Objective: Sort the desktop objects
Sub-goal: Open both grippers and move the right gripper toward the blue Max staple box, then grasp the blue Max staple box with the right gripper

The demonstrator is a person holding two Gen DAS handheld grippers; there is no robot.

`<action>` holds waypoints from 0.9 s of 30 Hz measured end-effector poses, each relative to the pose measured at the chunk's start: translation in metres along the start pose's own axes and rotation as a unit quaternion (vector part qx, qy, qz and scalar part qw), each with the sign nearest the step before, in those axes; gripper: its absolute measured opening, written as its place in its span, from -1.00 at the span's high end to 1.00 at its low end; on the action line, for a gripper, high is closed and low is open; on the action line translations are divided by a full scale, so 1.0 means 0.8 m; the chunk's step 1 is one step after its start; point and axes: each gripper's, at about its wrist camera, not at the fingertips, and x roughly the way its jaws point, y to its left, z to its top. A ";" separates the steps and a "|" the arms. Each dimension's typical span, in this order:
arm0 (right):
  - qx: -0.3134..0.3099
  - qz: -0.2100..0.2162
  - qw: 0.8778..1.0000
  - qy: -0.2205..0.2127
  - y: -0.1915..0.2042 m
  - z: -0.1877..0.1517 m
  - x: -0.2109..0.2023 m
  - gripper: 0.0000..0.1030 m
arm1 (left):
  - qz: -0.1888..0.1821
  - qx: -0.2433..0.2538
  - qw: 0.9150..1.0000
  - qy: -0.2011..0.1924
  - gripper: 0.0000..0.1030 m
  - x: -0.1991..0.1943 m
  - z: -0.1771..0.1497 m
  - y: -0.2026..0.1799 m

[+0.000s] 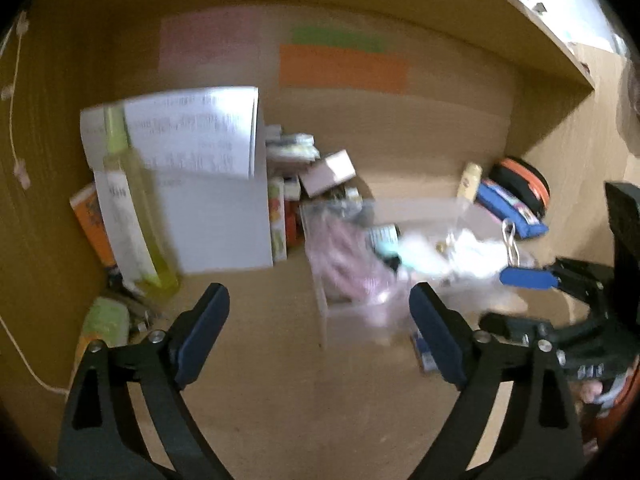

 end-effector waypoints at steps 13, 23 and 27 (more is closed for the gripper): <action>0.027 -0.005 0.994 0.104 0.016 -0.035 0.071 -0.25 | -0.003 -0.027 0.998 0.060 -0.79 0.035 -0.061 0.007; -0.005 -0.038 0.992 0.124 0.034 -0.038 0.097 0.22 | 0.011 -0.021 0.998 0.066 -0.72 0.041 -0.066 0.004; -0.008 -0.040 0.992 0.122 0.031 -0.041 0.094 0.33 | 0.004 -0.005 0.995 0.097 -0.42 0.055 -0.067 -0.002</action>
